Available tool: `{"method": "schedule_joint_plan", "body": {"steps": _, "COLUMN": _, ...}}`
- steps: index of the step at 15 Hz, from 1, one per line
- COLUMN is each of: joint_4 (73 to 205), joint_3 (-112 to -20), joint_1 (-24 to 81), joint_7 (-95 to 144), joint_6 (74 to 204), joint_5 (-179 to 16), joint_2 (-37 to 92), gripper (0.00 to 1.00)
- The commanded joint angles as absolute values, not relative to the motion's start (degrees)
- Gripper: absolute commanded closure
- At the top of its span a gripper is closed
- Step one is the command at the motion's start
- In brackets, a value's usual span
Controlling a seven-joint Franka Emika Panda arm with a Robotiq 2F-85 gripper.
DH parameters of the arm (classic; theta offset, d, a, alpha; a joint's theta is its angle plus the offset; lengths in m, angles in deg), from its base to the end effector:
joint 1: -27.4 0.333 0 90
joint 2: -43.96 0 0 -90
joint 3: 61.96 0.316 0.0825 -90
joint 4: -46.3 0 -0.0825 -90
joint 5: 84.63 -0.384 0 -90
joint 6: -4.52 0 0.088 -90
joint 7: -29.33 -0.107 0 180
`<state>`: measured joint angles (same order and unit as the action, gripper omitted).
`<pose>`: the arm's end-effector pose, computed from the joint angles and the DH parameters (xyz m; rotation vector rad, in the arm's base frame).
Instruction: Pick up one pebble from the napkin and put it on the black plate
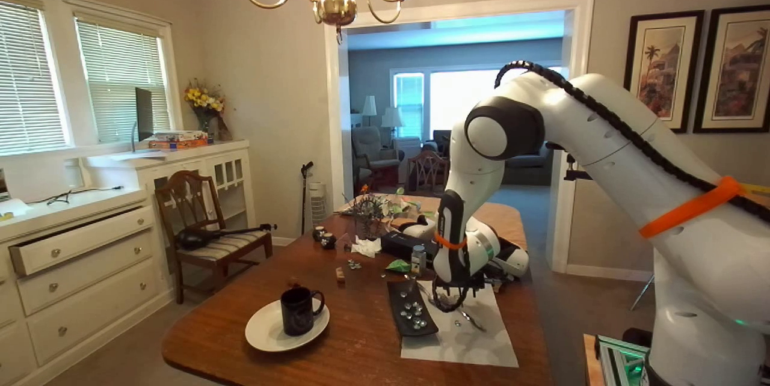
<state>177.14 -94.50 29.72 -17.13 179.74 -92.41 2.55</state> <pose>0.4387 -0.2950 0.1060 2.2231 -1.7365 0.3189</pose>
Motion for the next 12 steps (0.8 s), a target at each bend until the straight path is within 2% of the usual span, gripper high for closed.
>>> {"method": "schedule_joint_plan", "body": {"steps": 1, "joint_4": 179.1, "joint_3": -92.6, "joint_1": 29.7, "joint_7": -15.1, "joint_6": 184.2, "joint_5": -95.9, "joint_2": 2.5, "gripper": 0.35}}
{"method": "schedule_joint_plan", "body": {"steps": 2, "joint_4": 179.1, "joint_3": -92.1, "joint_1": 29.6, "joint_7": -14.6, "joint_6": 185.1, "joint_5": -96.5, "joint_2": 2.3, "gripper": 0.32}}
{"method": "schedule_joint_plan", "body": {"steps": 4, "joint_4": 179.4, "joint_3": -91.5, "joint_1": 29.6, "joint_7": -13.9, "joint_6": 186.8, "joint_5": -97.8, "joint_2": 2.1, "gripper": 0.38}}
{"method": "schedule_joint_plan", "body": {"steps": 5, "joint_4": 179.3, "joint_3": -91.1, "joint_1": 29.5, "joint_7": -13.3, "joint_6": 187.4, "joint_5": -98.5, "joint_2": 2.0, "gripper": 0.34}}
{"method": "schedule_joint_plan", "body": {"steps": 9, "joint_4": 178.4, "joint_3": -90.5, "joint_1": 29.2, "joint_7": -11.9, "joint_6": 189.2, "joint_5": -101.2, "joint_2": 0.7, "gripper": 0.37}}
{"method": "schedule_joint_plan", "body": {"steps": 12, "joint_4": 177.9, "joint_3": -90.6, "joint_1": 29.0, "joint_7": -10.7, "joint_6": 189.3, "joint_5": -102.6, "joint_2": 0.0, "gripper": 0.36}}
